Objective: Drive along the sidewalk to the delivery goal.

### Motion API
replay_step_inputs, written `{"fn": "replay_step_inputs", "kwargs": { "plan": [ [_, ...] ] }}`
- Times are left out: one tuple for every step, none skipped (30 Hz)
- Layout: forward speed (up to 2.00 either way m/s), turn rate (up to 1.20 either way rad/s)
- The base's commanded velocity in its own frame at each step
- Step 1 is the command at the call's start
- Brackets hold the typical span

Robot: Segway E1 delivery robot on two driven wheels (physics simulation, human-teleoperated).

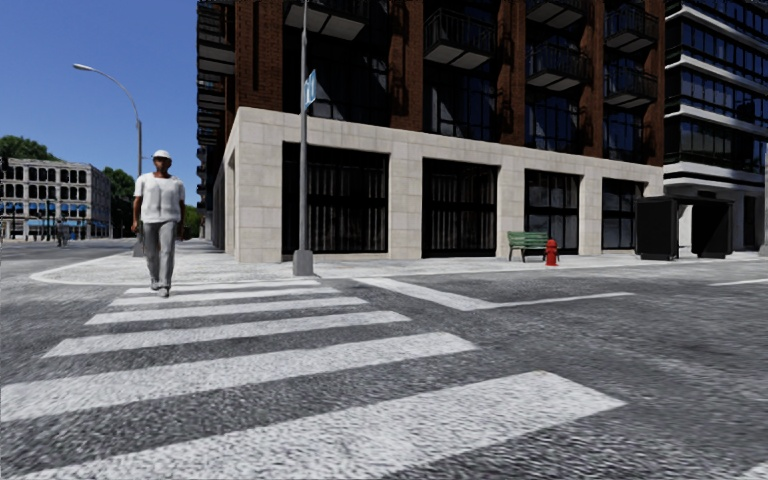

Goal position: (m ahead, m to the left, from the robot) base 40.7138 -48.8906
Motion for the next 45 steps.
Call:
{"fn": "replay_step_inputs", "kwargs": {
  "plan": [
    [1.8, 0.46],
    [1.81, 0.57],
    [1.81, 0.6],
    [1.81, 0.61],
    [1.81, 0.61],
    [1.81, 0.61],
    [1.81, 0.62],
    [1.81, 0.65],
    [1.81, 0.67],
    [1.81, 0.68],
    [1.81, 0.68],
    [1.81, 0.68],
    [1.81, 0.68],
    [1.81, 0.68],
    [1.81, 0.69],
    [1.8, 0.69],
    [1.8, 0.69],
    [1.8, 0.69],
    [1.8, 0.69],
    [1.8, 0.69],
    [1.8, 0.69],
    [1.8, 0.69],
    [1.8, 0.69],
    [1.8, 0.69],
    [1.8, 0.69],
    [1.8, 0.58],
    [1.8, 0.29],
    [1.8, 0.0],
    [1.8, 0.0],
    [1.8, 0.0],
    [1.8, 0.0],
    [1.8, 0.0],
    [1.8, 0.0],
    [1.8, 0.0],
    [1.8, 0.0],
    [1.8, 0.0],
    [1.8, 0.0],
    [1.8, 0.0],
    [1.8, 0.0],
    [1.8, 0.0],
    [1.8, 0.0],
    [1.8, 0.0],
    [1.8, 0.0],
    [1.8, 0.0],
    [1.8, 0.0]
  ]
}}
